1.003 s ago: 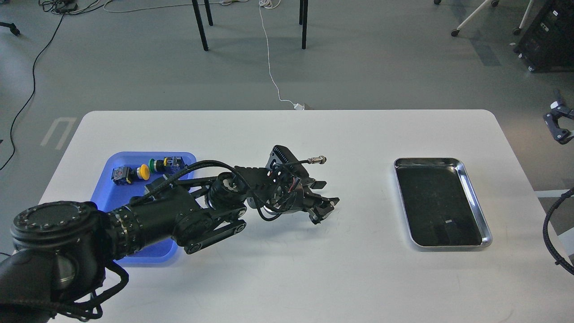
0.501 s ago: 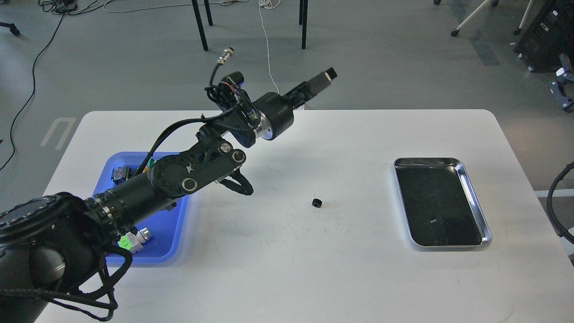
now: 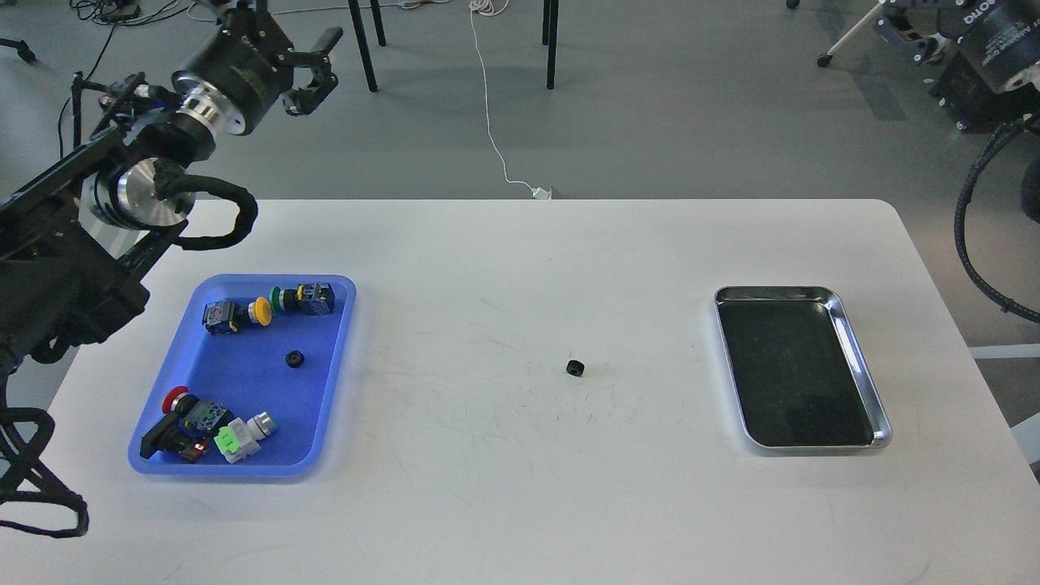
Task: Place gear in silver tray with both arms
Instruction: 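Reach the right gripper to the black gear and grasp it, then carry the gear with the right gripper and lower it into the silver tray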
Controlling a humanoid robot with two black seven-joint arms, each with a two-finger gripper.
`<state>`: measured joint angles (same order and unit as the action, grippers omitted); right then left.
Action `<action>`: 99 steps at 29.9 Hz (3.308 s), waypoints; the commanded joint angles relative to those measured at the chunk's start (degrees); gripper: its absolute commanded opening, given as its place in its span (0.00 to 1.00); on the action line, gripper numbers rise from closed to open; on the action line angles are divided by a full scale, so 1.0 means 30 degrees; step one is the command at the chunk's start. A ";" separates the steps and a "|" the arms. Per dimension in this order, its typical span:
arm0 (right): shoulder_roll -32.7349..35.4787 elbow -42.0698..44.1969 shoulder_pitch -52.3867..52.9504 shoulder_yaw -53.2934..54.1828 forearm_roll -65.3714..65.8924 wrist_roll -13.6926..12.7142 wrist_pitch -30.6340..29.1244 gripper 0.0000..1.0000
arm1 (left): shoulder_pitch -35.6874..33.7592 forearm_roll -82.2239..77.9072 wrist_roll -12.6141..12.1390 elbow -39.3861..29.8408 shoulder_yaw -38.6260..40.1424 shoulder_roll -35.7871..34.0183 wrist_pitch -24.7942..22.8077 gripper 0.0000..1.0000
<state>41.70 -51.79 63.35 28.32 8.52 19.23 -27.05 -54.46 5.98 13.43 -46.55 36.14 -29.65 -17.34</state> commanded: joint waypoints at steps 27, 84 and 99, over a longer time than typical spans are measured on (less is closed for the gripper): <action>-0.9681 -0.1955 0.8886 -2.2065 1.5645 0.2260 0.3214 0.75 | 0.3915 0.3309 0.0181 -0.2586 0.4507 -0.2392 -0.0783 0.98; -1.3900 0.2146 0.5896 -2.6725 1.9309 0.2849 0.6849 0.19 | 0.5086 0.3368 0.0269 -0.3174 0.5035 -0.3477 -0.0812 0.98; -1.2091 0.1154 0.8734 -2.6578 1.9338 0.2924 0.6937 0.05 | 0.5233 0.3339 0.0240 -0.3174 0.5299 -0.3828 -0.0812 0.98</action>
<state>1.26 -46.29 86.43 -51.17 66.14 28.00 -6.23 -38.74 16.09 14.23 -56.07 51.89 -40.69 -19.76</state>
